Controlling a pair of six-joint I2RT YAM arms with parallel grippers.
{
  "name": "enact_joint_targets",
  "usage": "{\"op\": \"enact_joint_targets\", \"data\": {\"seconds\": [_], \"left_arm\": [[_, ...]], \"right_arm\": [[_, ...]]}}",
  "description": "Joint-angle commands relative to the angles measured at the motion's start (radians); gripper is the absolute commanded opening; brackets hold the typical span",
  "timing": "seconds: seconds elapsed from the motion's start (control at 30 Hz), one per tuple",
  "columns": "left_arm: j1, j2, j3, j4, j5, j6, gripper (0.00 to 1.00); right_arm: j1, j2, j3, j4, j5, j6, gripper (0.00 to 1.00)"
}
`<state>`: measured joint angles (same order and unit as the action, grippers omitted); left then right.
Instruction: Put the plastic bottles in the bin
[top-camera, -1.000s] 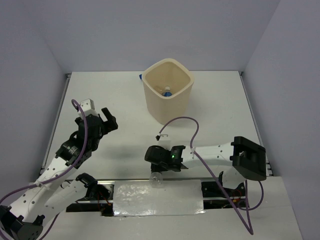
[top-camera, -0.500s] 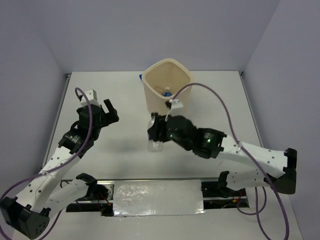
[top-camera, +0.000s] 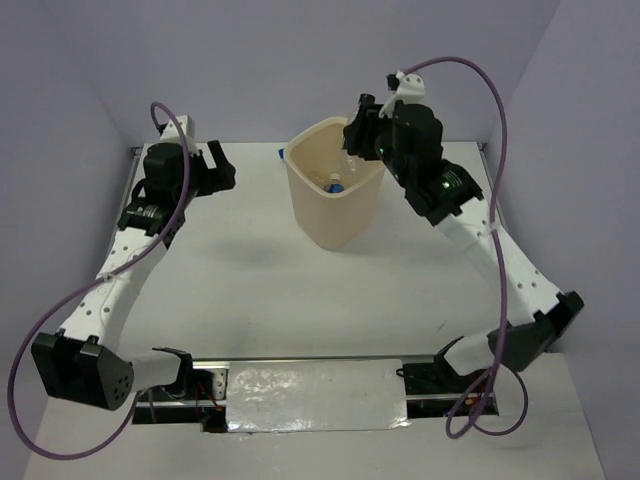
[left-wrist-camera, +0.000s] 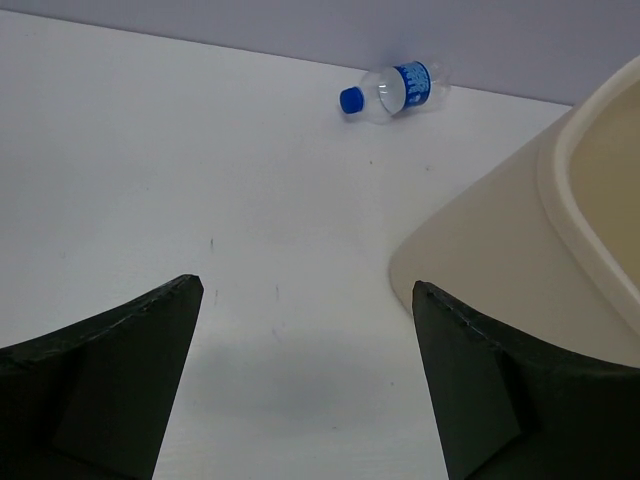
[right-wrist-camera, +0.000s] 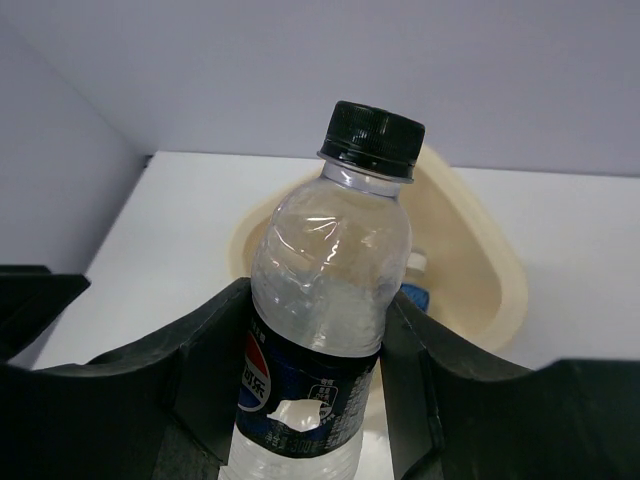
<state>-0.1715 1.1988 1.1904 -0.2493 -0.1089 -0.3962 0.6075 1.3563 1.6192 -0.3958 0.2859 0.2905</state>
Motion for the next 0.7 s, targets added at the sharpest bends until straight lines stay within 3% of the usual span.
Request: {"op": "enact_joint_targets", "data": {"seconds": [0.0, 0.07, 0.1, 0.17, 0.23, 0.5, 0.67], "left_arm": [[0.013, 0.059, 0.061, 0.036, 0.048, 0.062, 0.99], [0.020, 0.091, 0.072, 0.048, 0.066, 0.066, 0.99], [0.021, 0.111, 0.078, 0.053, 0.069, 0.071, 0.99], [0.023, 0.133, 0.101, 0.048, 0.089, 0.089, 0.99], [0.024, 0.166, 0.126, 0.057, 0.104, 0.111, 0.99], [0.038, 0.359, 0.273, 0.117, 0.291, 0.278, 1.00], [0.069, 0.560, 0.497, 0.078, 0.369, 0.342, 0.99]], "right_arm": [[-0.043, 0.124, 0.114, 0.006, -0.065, -0.099, 0.40], [-0.070, 0.205, 0.172, -0.005, -0.085, -0.112, 0.42], [-0.078, 0.228, 0.191, -0.006, -0.120, -0.116, 0.49], [-0.090, 0.288, 0.244, -0.040, -0.146, -0.117, 0.69], [-0.095, 0.316, 0.277, -0.067, -0.154, -0.122, 0.97], [-0.144, 0.179, 0.185, -0.035, -0.221, -0.137, 1.00], [-0.163, 0.073, 0.113, -0.032, -0.183, -0.171, 1.00]]}}
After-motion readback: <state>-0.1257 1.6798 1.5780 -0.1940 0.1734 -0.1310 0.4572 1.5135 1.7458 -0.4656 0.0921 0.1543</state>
